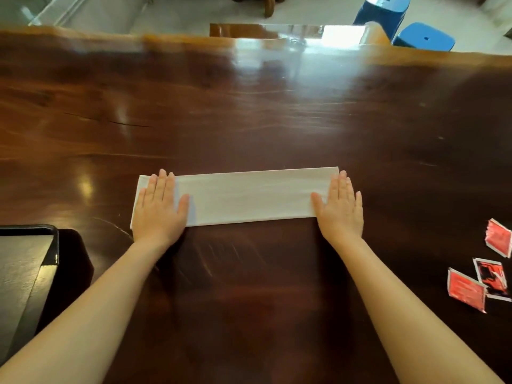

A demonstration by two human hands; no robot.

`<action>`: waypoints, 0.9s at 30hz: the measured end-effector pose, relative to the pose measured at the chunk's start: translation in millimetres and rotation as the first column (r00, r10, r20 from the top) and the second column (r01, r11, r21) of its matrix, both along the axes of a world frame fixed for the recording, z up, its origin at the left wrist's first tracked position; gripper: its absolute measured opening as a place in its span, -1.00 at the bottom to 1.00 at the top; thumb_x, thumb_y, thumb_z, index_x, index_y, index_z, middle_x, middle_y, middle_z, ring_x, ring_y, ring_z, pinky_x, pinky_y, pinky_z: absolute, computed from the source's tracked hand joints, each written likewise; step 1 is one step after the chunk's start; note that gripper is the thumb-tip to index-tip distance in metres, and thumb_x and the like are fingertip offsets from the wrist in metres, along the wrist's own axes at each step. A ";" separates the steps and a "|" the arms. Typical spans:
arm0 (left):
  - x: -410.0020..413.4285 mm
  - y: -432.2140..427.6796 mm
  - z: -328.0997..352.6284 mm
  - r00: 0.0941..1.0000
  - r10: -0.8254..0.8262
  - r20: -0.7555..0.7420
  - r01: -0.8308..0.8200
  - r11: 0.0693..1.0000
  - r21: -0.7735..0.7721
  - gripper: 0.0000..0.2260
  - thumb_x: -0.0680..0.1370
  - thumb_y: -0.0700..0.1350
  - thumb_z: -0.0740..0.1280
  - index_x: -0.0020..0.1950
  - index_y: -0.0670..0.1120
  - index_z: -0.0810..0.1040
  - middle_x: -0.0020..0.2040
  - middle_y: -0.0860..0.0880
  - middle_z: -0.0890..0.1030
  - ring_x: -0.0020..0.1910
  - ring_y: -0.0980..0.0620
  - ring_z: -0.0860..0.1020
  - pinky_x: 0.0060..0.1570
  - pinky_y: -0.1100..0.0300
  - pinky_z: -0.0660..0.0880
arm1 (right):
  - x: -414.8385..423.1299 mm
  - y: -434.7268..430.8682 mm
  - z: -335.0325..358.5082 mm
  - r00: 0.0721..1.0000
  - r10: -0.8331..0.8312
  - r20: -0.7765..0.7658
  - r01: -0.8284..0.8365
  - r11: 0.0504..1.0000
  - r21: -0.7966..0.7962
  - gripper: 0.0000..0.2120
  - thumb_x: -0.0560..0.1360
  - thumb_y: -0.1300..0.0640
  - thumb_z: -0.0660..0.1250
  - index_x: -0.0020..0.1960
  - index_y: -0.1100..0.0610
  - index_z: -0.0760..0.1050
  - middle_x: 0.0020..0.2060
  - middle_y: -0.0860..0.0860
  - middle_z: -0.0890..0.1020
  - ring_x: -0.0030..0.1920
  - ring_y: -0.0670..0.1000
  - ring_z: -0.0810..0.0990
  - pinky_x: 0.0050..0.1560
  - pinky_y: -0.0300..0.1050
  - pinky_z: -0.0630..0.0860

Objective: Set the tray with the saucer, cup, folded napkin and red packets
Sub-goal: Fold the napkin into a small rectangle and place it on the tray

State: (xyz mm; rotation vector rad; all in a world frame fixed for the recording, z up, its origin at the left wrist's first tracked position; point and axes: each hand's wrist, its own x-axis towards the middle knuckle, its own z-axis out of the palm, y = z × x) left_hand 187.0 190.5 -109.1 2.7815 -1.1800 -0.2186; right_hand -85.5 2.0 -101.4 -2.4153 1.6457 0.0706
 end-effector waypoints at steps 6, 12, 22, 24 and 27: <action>0.7 -2.8 3.6 1.000 -0.002 -0.021 0.003 0.998 0.061 -0.42 0.61 0.16 -0.09 0.54 -0.10 -0.08 0.57 -0.06 -0.08 0.54 0.00 -0.11 0.49 0.09 -0.16 | 15.4 -0.1 26.5 0.932 -0.314 0.183 0.326 0.944 -0.039 -0.42 0.47 -0.11 0.30 0.26 0.31 0.30 0.22 0.22 0.40 0.23 0.24 0.38 0.17 0.11 0.38; 12.8 -4.7 15.0 0.989 -0.042 -0.144 0.066 0.984 0.163 -0.40 0.60 0.18 -0.04 0.55 -0.08 -0.10 0.57 -0.08 -0.11 0.54 -0.05 -0.14 0.49 0.01 -0.12 | 0.9 -33.2 51.6 0.617 -0.731 0.291 0.467 0.638 0.612 -0.64 0.42 0.20 0.37 0.15 0.30 0.39 -0.18 0.15 0.47 -0.29 0.08 0.49 -0.37 -0.09 0.46; -49.1 -63.8 169.1 0.517 -0.417 -0.748 0.237 0.909 -0.343 -0.33 0.57 0.12 0.19 0.48 0.28 -0.23 0.54 0.19 -0.04 0.45 0.19 0.09 0.33 0.22 0.14 | 24.8 -0.8 203.6 0.657 -0.355 0.666 -0.099 0.834 0.542 -0.94 0.44 0.19 0.39 -0.19 0.18 0.57 -0.29 0.05 0.54 -0.34 -0.03 0.41 -0.39 -0.23 0.30; -57.3 -78.5 218.8 0.443 -0.528 -0.724 0.219 0.847 -0.484 -0.33 0.56 0.10 0.22 0.48 0.29 -0.18 0.54 0.19 -0.01 0.42 0.23 0.10 0.31 0.22 0.13 | 31.5 9.7 250.1 0.697 -0.195 0.690 -0.204 0.869 0.451 -0.90 0.44 0.16 0.39 -0.13 0.19 0.59 -0.29 0.02 0.56 -0.30 -0.06 0.45 -0.35 -0.27 0.36; -54.5 -86.7 280.9 0.377 -0.631 -0.678 0.199 0.770 -0.606 -0.33 0.51 0.09 0.31 0.48 0.28 -0.04 0.51 0.09 0.21 0.45 0.10 0.24 0.37 0.09 0.20 | 37.5 24.0 310.9 0.710 -0.044 0.703 -0.319 0.869 0.377 -0.87 0.45 0.11 0.40 -0.08 0.17 0.58 -0.22 0.02 0.57 -0.20 -0.07 0.50 -0.26 -0.30 0.44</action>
